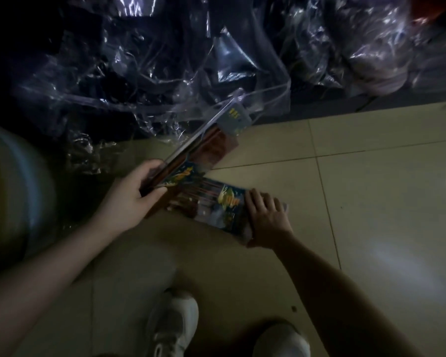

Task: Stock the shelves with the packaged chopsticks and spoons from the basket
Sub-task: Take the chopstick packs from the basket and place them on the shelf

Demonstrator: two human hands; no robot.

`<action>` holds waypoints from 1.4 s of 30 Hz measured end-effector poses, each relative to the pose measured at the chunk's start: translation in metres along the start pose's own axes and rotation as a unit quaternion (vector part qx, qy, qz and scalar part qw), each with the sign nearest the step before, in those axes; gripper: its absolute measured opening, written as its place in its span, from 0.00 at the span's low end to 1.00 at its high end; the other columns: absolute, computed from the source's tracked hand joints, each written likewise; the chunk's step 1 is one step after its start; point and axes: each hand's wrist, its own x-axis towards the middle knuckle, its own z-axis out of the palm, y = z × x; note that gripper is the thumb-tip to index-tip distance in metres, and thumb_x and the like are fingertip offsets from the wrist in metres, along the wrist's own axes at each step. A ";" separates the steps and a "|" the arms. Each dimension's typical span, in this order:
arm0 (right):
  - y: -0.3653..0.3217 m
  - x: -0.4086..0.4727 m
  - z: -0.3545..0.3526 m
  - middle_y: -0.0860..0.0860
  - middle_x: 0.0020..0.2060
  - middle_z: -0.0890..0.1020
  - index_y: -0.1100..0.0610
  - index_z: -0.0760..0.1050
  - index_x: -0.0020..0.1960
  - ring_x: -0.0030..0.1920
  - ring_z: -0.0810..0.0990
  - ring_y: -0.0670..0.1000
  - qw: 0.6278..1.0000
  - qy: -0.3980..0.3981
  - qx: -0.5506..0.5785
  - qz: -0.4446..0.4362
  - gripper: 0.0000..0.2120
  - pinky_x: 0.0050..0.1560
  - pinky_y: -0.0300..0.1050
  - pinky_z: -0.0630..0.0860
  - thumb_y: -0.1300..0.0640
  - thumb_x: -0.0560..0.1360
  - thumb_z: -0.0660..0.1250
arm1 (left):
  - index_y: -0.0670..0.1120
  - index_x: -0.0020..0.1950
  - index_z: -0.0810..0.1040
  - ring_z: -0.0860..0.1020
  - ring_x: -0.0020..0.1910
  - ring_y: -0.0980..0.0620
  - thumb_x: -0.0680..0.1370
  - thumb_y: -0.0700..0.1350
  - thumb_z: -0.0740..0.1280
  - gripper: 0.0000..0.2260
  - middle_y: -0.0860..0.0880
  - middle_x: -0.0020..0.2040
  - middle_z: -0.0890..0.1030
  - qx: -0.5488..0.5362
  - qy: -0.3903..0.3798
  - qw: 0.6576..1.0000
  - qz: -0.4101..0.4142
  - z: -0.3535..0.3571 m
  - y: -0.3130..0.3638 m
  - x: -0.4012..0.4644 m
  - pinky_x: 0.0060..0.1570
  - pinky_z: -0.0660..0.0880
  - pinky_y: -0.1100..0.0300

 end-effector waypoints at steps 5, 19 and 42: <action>-0.012 -0.040 0.000 0.63 0.73 0.55 0.54 0.39 0.77 0.71 0.58 0.67 0.996 -0.045 0.045 0.057 0.58 0.69 0.61 0.62 0.38 0.62 0.72 | 0.60 0.55 0.70 0.74 0.54 0.57 0.72 0.37 0.68 0.20 0.60 0.52 0.74 0.040 -0.049 0.998 0.012 -0.018 0.013 -0.016 0.56 0.68 0.60; 0.052 -0.359 -0.340 0.57 0.45 0.72 0.55 0.68 0.61 0.38 0.70 0.53 0.693 -0.039 0.687 0.215 0.28 0.32 0.39 0.68 0.48 0.65 0.70 | 0.47 0.63 0.72 0.78 0.52 0.48 0.73 0.40 0.70 0.20 0.53 0.52 0.77 0.022 -0.051 0.995 0.084 -0.211 0.307 -0.121 0.54 0.70 0.58; 0.076 -0.559 -0.827 0.50 0.37 0.75 0.51 0.74 0.51 0.35 0.76 0.47 0.588 0.348 0.729 -0.036 0.06 0.38 0.42 0.69 0.53 0.78 0.59 | 0.46 0.63 0.71 0.79 0.51 0.49 0.75 0.40 0.67 0.17 0.46 0.55 0.80 -0.480 0.071 0.863 0.142 -0.506 0.713 -0.138 0.50 0.76 0.51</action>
